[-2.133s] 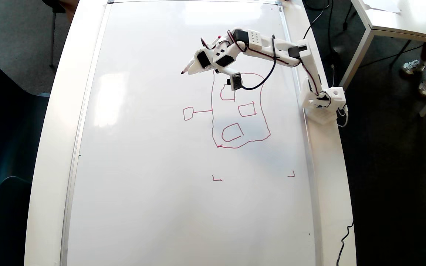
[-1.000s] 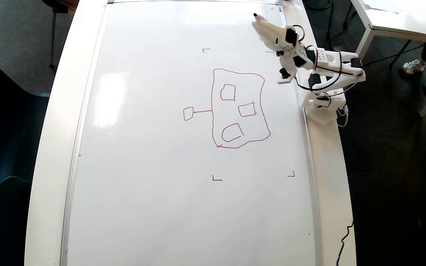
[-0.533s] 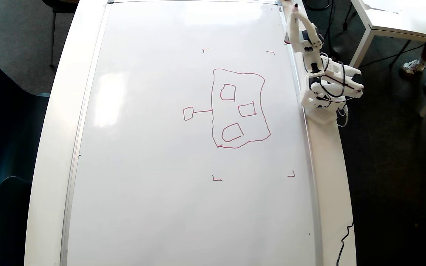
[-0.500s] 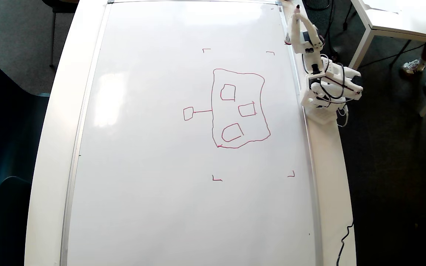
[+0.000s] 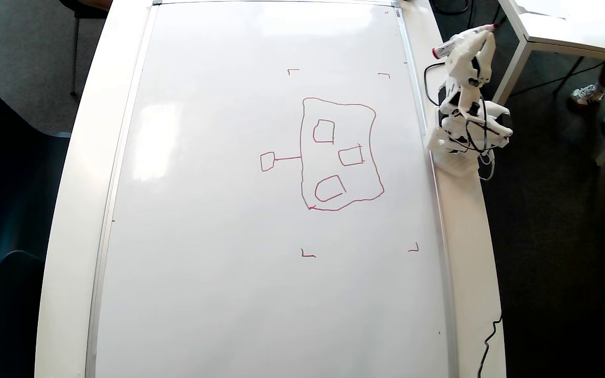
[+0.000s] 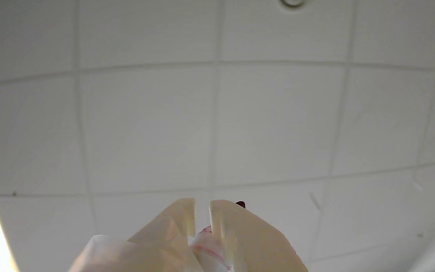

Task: Draw on a whiteboard a robot head using a pen attached to the gripper

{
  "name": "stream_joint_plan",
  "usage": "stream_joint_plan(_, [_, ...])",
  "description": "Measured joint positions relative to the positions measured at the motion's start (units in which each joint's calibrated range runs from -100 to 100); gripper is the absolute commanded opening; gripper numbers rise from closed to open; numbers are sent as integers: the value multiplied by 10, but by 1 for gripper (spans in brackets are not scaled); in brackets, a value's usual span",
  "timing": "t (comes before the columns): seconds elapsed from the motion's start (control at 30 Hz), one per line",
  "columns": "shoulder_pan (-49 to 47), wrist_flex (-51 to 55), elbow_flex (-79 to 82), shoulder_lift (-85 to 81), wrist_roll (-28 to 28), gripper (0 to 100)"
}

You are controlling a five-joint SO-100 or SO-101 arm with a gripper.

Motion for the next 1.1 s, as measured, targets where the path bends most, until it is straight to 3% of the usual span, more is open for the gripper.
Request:
stream_joint_plan(0.17, [1,-111,0,0,0,1])
stream_joint_plan(0.3, [0,-138,0,-1,0,1])
stream_joint_plan(1.1, [1,-141,0,-1,0,1])
